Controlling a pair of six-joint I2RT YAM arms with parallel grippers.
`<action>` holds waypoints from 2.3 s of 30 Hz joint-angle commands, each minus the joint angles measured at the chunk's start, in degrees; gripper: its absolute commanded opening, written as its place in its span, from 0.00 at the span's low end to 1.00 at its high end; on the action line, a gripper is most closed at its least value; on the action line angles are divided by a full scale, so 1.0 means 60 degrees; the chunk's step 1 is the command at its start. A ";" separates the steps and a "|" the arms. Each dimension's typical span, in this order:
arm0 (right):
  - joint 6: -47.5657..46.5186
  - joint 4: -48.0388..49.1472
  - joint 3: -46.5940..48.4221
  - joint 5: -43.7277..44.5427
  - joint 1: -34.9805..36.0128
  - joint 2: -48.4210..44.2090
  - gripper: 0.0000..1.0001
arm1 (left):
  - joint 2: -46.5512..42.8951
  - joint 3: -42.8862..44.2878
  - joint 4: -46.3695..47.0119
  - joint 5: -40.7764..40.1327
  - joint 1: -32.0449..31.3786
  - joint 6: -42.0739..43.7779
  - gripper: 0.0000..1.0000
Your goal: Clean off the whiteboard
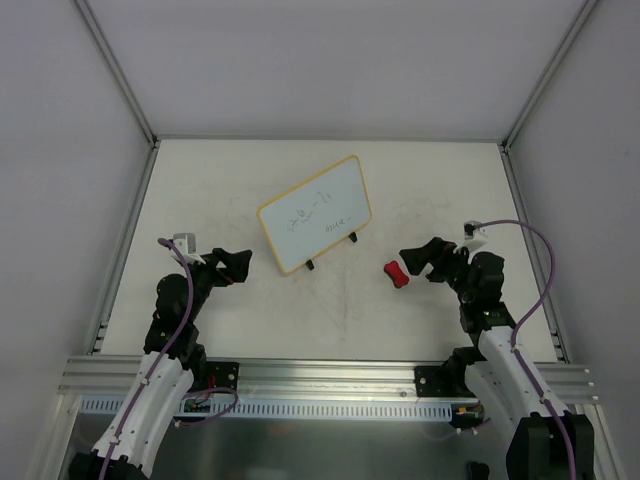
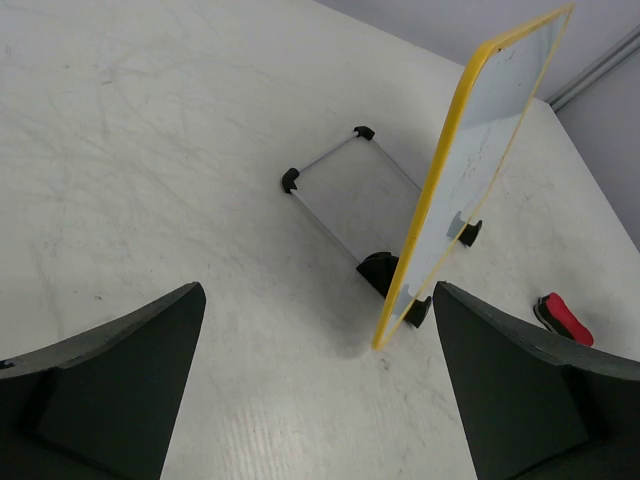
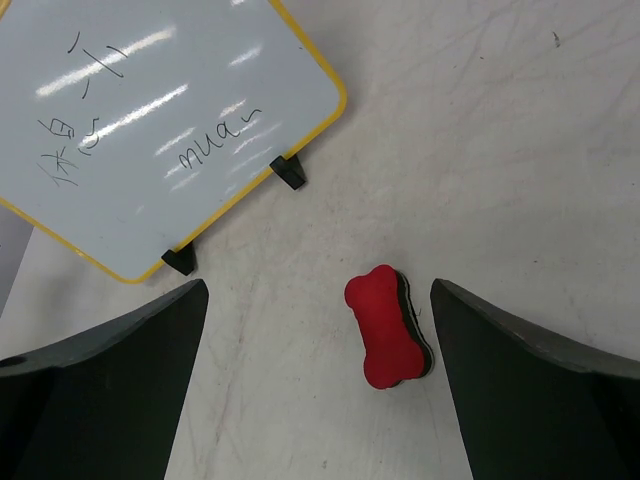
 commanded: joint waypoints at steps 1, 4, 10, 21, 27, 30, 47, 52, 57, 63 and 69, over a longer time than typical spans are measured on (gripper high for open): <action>0.0098 0.0141 0.0479 0.0137 0.0058 0.0071 0.99 | -0.0057 0.0263 0.0173 0.0041 -0.0061 0.0173 0.99; 0.0083 0.0141 0.0450 0.0180 0.0058 -0.0031 0.99 | -0.0071 0.0263 0.0173 0.0055 -0.0061 0.0187 0.99; 0.0010 0.0141 0.0347 0.0312 0.0058 -0.0222 0.99 | -0.0027 0.0249 0.0217 0.0158 -0.0061 0.0202 0.99; -0.0034 0.0185 0.0377 0.0151 0.0058 -0.0207 0.99 | -0.0013 0.0190 0.0496 0.0627 -0.0061 0.0246 0.99; -0.0151 0.0259 0.0522 -0.0420 0.0130 0.0099 0.99 | 0.0002 0.0205 0.0496 0.0627 -0.0061 0.0260 0.99; -0.0560 -0.0849 0.1019 -0.0012 0.0436 0.0670 0.99 | 0.0060 0.0176 0.0699 0.0787 -0.0061 0.0231 0.99; -0.3151 -0.4854 0.3453 0.3081 0.3017 0.2195 0.99 | 0.0236 0.0220 0.0803 0.1051 -0.0061 0.0143 0.99; -0.3900 -0.6272 0.4139 0.3228 0.3031 0.2617 0.99 | 0.0251 0.0220 0.0832 0.1095 -0.0061 0.0143 0.99; -0.4296 -0.6773 0.4931 0.2276 0.3017 0.4580 0.99 | 0.0310 0.0234 0.0847 0.1198 -0.0061 0.0158 0.99; -0.4194 -0.6773 0.5298 0.2699 0.3031 0.5577 0.99 | 0.0310 0.0234 0.0862 0.1242 -0.0061 0.0173 0.99; -0.4048 -0.6802 0.5474 0.2729 0.3075 0.6090 0.94 | 0.0354 0.0234 0.0906 0.1271 -0.0090 0.0202 0.99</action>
